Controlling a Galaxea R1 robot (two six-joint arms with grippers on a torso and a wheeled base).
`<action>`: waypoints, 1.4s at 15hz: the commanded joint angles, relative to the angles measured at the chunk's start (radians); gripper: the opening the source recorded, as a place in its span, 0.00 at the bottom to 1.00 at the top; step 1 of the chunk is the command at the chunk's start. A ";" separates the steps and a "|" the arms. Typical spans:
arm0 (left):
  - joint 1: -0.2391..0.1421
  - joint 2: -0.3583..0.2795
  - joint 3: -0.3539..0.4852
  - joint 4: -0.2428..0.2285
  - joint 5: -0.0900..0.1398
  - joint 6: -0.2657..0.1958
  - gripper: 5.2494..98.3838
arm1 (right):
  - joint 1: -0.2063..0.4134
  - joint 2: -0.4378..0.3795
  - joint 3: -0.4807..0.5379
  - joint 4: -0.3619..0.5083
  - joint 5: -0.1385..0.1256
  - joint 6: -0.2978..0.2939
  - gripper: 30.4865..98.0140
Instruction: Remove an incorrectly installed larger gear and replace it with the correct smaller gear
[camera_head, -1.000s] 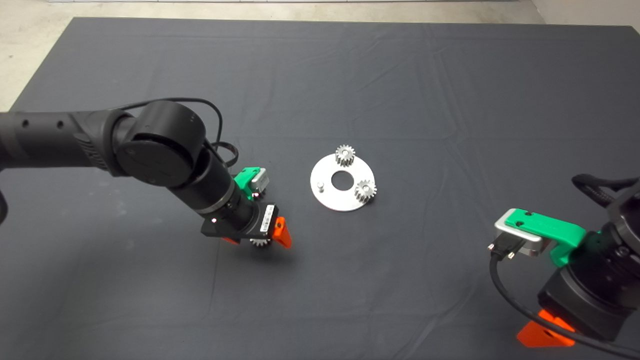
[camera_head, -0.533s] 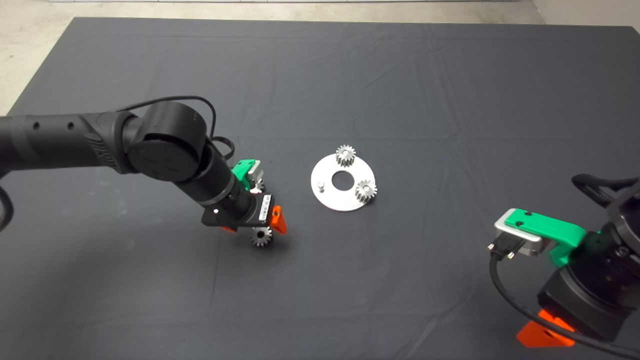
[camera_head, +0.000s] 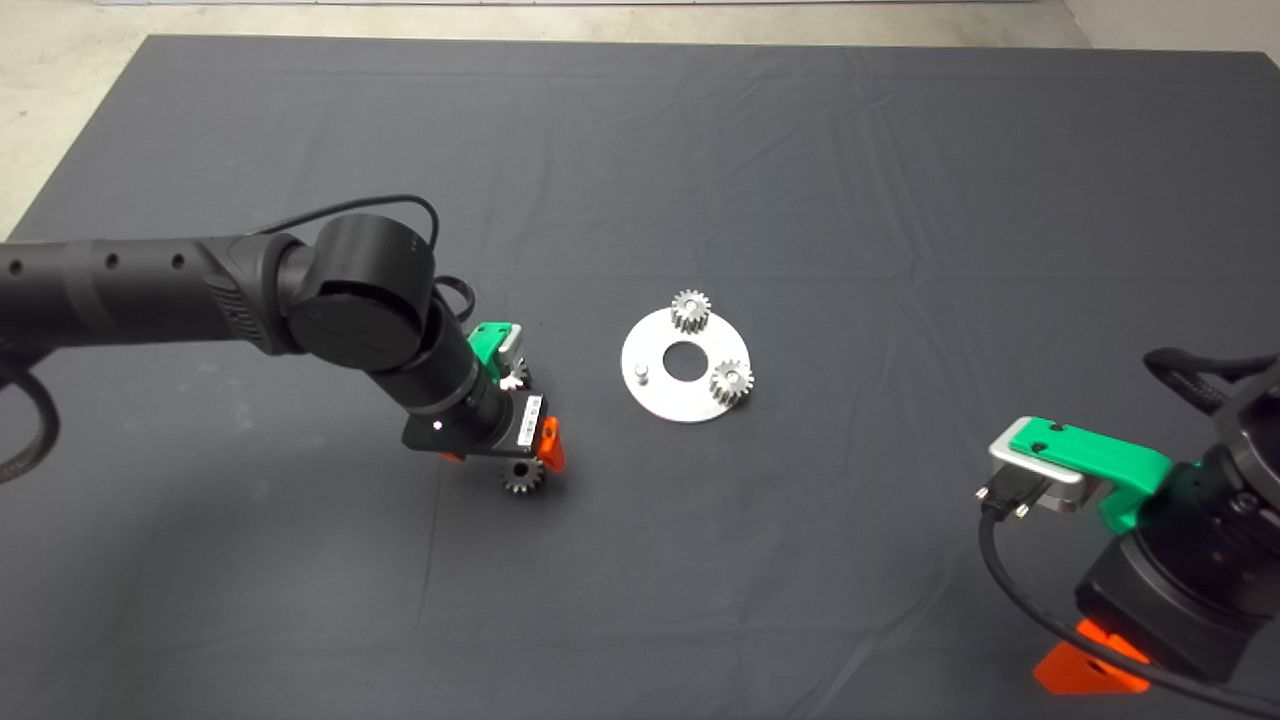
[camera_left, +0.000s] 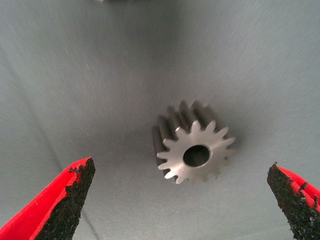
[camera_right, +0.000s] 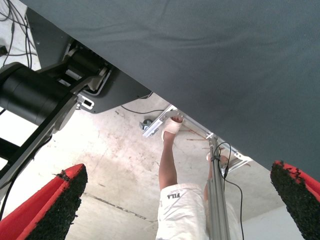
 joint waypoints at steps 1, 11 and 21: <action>0.011 0.004 -0.001 0.022 0.006 -0.006 0.89 | 0.023 -0.001 0.003 0.025 -0.086 0.005 0.98; 0.029 0.036 -0.031 0.065 0.008 -0.008 0.89 | 0.023 -0.002 0.003 0.025 -0.087 0.004 0.98; 0.029 0.053 -0.031 0.088 0.029 -0.008 0.85 | 0.023 -0.002 0.003 0.025 -0.087 0.004 0.98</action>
